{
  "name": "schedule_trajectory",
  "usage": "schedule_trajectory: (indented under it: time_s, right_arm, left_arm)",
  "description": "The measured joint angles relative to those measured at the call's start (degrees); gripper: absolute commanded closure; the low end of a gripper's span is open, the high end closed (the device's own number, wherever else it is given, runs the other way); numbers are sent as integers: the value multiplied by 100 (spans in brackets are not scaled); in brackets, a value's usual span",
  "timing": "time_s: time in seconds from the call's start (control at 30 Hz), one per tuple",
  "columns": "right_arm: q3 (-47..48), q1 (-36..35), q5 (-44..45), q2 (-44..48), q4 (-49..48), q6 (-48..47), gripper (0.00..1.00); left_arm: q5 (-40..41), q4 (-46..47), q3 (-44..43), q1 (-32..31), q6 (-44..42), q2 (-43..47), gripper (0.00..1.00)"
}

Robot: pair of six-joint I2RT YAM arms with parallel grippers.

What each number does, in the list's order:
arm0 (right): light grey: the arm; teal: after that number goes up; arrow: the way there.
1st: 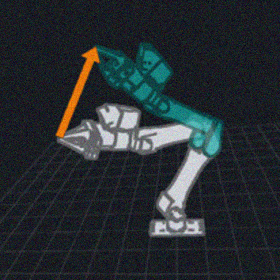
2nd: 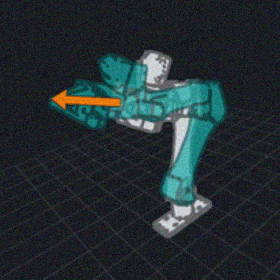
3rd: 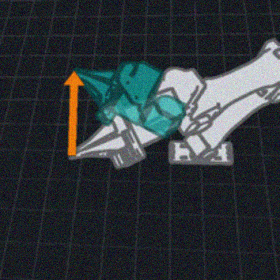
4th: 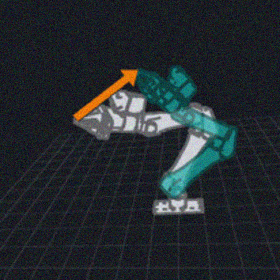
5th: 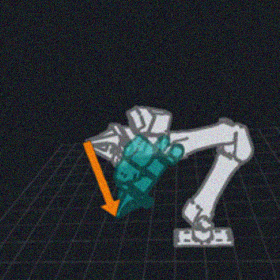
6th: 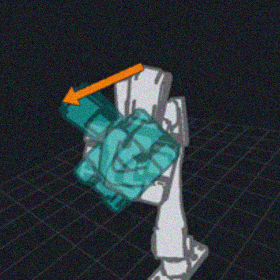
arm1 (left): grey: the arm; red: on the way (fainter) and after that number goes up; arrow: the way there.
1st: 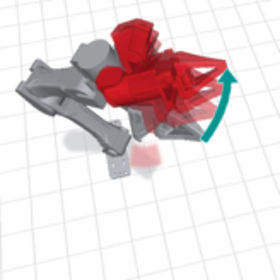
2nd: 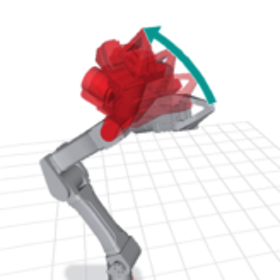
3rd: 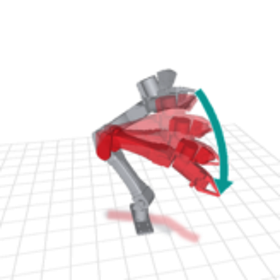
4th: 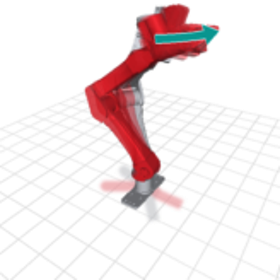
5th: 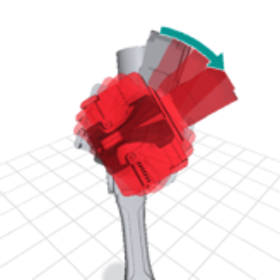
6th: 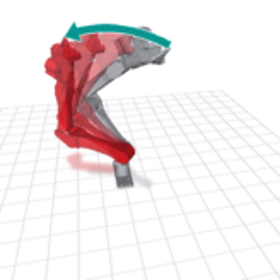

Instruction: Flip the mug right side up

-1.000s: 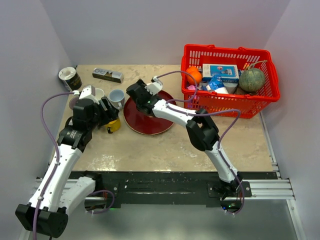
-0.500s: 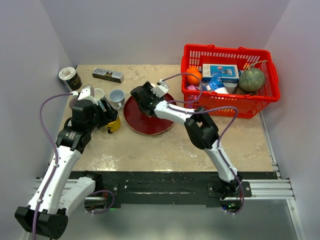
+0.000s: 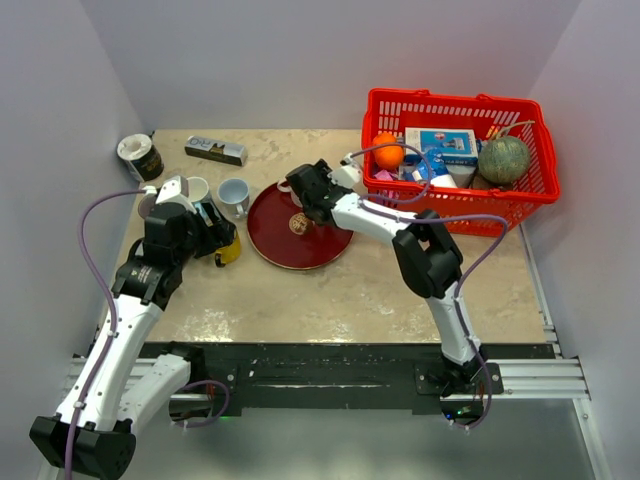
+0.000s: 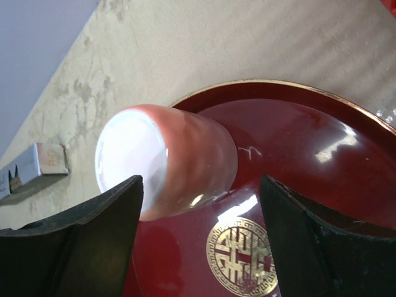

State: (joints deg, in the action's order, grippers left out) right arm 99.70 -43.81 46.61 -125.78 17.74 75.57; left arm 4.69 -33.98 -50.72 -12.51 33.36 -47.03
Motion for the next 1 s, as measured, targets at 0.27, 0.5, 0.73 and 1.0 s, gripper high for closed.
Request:
schedule_trajectory:
  time_s: [0.27,0.5,0.73,1.0]
  right_arm:
    - [-247,24,-374,173,22,-271,26]
    - [-529,33,-758,520,-90,-634,34]
    - [-542,0,-876,763,-225,-839,27]
    - [258,79,-894,251,76,-929,13]
  left_arm:
    - [-2,4,63,0,0,11,22]
    - [-2,0,92,0,0,31,22]
    - [-2,0,94,0,0,81,22]
    - [0,-4,98,0,0,107,22]
